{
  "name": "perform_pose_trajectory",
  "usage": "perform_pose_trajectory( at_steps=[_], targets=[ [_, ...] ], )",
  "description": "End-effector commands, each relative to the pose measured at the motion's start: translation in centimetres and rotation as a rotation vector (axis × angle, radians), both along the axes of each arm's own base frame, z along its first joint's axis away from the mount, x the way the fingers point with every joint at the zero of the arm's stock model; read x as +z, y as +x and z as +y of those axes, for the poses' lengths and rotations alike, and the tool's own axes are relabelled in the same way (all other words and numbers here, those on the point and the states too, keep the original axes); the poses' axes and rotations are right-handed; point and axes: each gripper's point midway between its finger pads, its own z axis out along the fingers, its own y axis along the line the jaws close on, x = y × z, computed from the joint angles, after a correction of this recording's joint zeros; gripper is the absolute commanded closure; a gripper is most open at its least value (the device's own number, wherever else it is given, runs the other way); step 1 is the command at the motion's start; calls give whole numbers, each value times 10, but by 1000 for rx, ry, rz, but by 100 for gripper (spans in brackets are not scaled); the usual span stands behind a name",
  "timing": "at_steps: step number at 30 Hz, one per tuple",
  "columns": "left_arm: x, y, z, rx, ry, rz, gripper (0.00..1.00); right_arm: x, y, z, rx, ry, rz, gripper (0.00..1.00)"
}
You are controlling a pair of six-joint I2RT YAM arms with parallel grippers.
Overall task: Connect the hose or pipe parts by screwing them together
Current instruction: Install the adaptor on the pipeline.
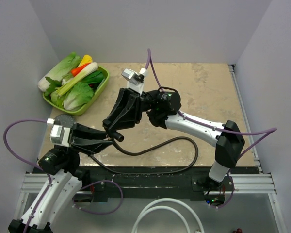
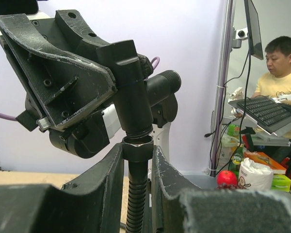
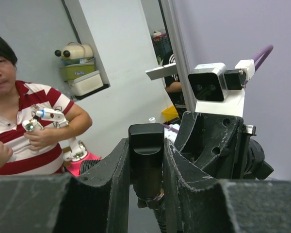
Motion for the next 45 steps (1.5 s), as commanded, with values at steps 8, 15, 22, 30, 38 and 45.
perform_pose_trajectory(
  at_steps=[8,15,22,30,38,45],
  targets=[
    [22,-2,6,27,-57,-37,100,26,-43,-49,-4,475,-321,100],
    [26,-3,6,22,-60,-32,100,10,-41,-42,-59,499,-353,100],
    [38,-10,8,8,-71,-53,100,3,-41,-40,-77,506,-374,100],
    [35,-10,8,10,-67,-43,100,14,-50,-56,-82,539,-411,100],
    [39,-14,9,3,-73,-56,100,17,-48,-64,-104,545,-410,100],
    [43,-20,10,-7,-68,-74,100,16,-43,-62,-119,545,-399,100]
  ],
)
